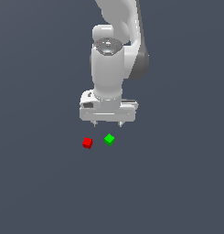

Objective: Stack the red cube on top of the green cube.

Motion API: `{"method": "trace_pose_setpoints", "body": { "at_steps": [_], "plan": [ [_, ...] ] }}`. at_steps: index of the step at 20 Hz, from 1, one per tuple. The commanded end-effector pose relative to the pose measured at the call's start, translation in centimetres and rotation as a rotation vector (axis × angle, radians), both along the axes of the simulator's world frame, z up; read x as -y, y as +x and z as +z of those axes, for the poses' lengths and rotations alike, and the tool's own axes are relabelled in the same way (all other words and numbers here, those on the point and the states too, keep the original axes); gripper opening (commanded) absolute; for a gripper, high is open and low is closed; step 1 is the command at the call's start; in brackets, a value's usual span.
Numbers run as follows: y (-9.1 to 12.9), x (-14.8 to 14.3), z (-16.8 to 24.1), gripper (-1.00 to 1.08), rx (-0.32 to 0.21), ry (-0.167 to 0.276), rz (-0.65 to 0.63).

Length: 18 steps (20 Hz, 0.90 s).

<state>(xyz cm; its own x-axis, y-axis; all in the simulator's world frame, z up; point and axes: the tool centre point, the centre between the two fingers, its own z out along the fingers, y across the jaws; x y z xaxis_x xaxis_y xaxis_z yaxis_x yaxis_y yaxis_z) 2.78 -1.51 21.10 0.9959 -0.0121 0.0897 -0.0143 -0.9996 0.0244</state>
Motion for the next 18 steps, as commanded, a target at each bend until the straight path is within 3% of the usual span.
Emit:
{"method": "trace_pose_setpoints", "body": {
  "at_steps": [1,9,18],
  "plan": [
    [0.0,0.0,0.0,1.00,0.000,0.000,0.000],
    [0.0,2.0,-2.3,1.00,-0.014,0.005,-0.040],
    [-0.5,7.9,-9.6,1.00,-0.058,0.023,-0.164]
  ]
}}
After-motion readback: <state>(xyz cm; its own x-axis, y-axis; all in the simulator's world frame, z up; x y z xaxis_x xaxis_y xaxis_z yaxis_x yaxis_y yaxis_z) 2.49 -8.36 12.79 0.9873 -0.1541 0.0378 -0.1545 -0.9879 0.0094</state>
